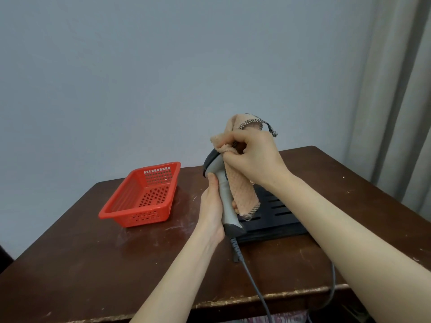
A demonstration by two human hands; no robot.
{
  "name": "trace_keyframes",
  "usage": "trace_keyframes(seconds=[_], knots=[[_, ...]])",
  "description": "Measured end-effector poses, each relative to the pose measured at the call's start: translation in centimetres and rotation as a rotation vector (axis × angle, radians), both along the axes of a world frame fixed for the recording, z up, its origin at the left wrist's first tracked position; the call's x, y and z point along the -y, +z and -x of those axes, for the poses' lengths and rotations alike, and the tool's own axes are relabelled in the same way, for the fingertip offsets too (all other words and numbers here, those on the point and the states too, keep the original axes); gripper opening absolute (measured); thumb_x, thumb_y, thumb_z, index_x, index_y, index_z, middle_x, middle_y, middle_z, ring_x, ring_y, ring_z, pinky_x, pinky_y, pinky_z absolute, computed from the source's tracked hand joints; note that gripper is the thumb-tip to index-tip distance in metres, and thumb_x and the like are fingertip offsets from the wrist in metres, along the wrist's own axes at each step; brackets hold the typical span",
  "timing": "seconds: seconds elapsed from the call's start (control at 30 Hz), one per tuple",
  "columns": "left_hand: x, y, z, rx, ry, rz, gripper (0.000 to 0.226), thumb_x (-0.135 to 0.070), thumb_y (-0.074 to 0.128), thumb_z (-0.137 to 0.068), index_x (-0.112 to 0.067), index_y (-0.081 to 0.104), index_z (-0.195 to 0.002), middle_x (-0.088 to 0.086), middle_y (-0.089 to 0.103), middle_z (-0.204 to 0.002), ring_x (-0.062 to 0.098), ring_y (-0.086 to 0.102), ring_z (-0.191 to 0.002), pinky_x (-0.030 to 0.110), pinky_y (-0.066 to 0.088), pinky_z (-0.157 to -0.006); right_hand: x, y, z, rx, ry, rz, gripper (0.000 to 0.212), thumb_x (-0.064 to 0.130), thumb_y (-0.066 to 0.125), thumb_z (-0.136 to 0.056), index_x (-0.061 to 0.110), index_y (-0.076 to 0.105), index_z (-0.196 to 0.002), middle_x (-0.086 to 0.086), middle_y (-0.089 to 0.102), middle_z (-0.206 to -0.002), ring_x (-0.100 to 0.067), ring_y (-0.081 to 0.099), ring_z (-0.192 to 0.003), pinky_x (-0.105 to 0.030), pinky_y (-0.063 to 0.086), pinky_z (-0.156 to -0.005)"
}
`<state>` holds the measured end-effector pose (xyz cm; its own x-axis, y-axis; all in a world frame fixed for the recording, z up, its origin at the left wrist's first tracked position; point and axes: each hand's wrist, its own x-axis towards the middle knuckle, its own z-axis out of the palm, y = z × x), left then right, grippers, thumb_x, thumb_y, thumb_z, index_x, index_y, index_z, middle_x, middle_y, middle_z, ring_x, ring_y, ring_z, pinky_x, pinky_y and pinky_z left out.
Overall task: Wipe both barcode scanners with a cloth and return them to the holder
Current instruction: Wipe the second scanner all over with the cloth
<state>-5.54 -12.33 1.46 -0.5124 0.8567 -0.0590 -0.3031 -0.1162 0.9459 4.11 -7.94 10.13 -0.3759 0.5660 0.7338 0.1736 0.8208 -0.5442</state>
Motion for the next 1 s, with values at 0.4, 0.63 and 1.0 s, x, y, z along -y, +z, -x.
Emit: trace_keyframes(seconds=[0.4, 0.63, 1.0], knots=[[0.2, 0.1, 0.5, 0.051, -0.061, -0.001, 0.059, -0.059, 0.039, -0.092, -0.004, 0.060, -0.101, 0.006, 0.063, -0.067, 0.017, 0.057, -0.050, 0.027, 0.046, -0.046, -0.2, 0.6, 0.2, -0.066, 0.090, 0.098, 0.009, 0.020, 0.065, -0.088, 0.018, 0.074, -0.088, 0.023, 0.061, -0.077, 0.006, 0.059, -0.083, -0.010, 0.044, -0.076], [0.6, 0.0, 0.5, 0.087, -0.046, 0.004, 0.058, -0.059, 0.039, -0.092, -0.004, 0.057, -0.095, 0.007, 0.054, -0.060, 0.016, 0.048, -0.046, 0.025, 0.042, -0.041, -2.5, -0.2, -0.1, -0.051, -0.103, 0.221, 0.009, 0.028, 0.066, -0.086, 0.023, 0.073, -0.090, 0.016, 0.066, -0.079, 0.000, 0.061, -0.078, -0.012, 0.046, -0.069], [0.2, 0.1, 0.9, 0.072, -0.023, 0.006, 0.059, -0.060, 0.038, -0.092, -0.004, 0.057, -0.097, 0.005, 0.059, -0.059, 0.016, 0.052, -0.044, 0.026, 0.046, -0.044, -2.9, -1.3, -0.4, 0.009, -0.171, 0.213, 0.011, 0.025, 0.063, -0.088, 0.016, 0.064, -0.082, 0.016, 0.059, -0.073, -0.013, 0.060, -0.080, -0.024, 0.045, -0.067]])
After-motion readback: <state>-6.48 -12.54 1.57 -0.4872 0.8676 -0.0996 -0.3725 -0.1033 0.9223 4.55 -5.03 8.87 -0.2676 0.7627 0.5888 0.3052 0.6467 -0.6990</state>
